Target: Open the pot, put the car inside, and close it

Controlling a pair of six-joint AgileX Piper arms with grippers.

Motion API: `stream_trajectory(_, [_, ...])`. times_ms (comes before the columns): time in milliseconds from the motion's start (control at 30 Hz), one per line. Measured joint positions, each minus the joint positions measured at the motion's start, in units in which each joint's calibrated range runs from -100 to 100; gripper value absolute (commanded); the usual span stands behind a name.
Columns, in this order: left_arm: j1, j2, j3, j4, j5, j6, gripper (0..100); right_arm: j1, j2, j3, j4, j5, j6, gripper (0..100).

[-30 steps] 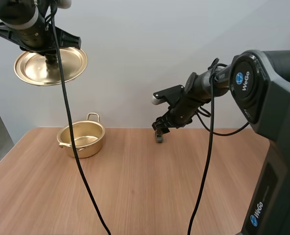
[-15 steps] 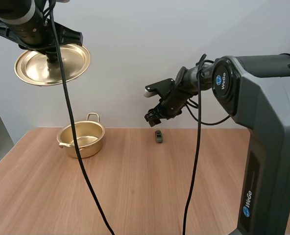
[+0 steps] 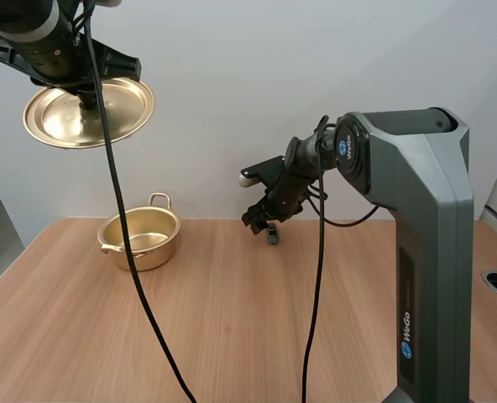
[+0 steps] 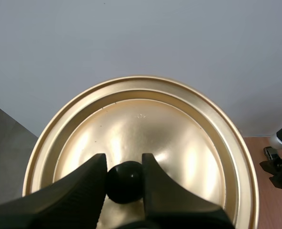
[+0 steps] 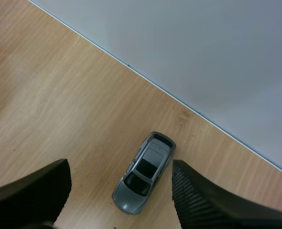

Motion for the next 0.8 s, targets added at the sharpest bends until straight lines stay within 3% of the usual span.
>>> stream_trajectory(600, [0.00,0.00,0.00,0.00,3.29,0.47,0,0.00,7.05,-0.15,0.27,-3.54,0.13,100])
stream_trajectory(633, [0.00,0.00,0.00,0.00,3.29,0.59,0,0.00,7.32,-0.15,0.27,-3.29,0.13,92])
stream_trajectory(733, [0.00,-0.13,0.00,0.00,4.03,0.58,0,0.00,7.41,-0.15,0.53,-1.88,-0.17,0])
stream_trajectory(800, [0.00,-0.53,0.00,0.00,4.03,0.58,0,0.00,7.41,-0.15,0.40,-0.72,0.73,0])
